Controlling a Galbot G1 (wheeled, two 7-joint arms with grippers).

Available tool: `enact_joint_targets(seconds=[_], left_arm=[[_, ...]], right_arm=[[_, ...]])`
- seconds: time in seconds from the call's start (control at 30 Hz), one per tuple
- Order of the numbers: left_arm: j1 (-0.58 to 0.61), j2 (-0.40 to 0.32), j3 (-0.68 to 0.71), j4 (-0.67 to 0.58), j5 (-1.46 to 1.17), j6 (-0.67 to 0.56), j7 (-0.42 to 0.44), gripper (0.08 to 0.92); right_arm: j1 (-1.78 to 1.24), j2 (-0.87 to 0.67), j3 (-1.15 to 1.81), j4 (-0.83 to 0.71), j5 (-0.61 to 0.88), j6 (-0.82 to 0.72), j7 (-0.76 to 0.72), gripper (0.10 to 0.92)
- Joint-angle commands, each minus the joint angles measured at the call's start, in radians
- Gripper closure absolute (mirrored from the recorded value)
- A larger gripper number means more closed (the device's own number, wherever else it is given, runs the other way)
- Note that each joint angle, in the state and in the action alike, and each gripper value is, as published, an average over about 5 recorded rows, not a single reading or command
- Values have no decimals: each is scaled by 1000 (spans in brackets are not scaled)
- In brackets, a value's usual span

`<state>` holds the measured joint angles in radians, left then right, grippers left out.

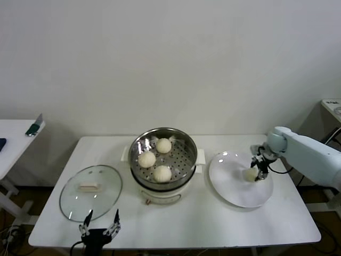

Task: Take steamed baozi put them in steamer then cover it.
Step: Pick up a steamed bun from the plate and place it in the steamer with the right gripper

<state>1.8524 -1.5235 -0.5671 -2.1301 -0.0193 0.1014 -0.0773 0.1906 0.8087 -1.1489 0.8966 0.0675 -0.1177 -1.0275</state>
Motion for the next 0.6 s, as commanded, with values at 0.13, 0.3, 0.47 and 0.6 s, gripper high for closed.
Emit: enact_joint_targets(seconds=[0.13,0.3,0.47,0.6], left_arm=[[-5,11,4,3,1,4,2,177],[-11,17,8,1,5,6,7,177],[-16,22,9,-7,5,11,11,177],[-13,23,4,-14,2,13,12,177]], right_arm=[[567,66,-404,265,377,-121,10,372],[799,180,-469,385,609,-198,12,372],[819,295,-405,458,749,-277,54,372],[743,364,-381,479,756,-321,100,372]])
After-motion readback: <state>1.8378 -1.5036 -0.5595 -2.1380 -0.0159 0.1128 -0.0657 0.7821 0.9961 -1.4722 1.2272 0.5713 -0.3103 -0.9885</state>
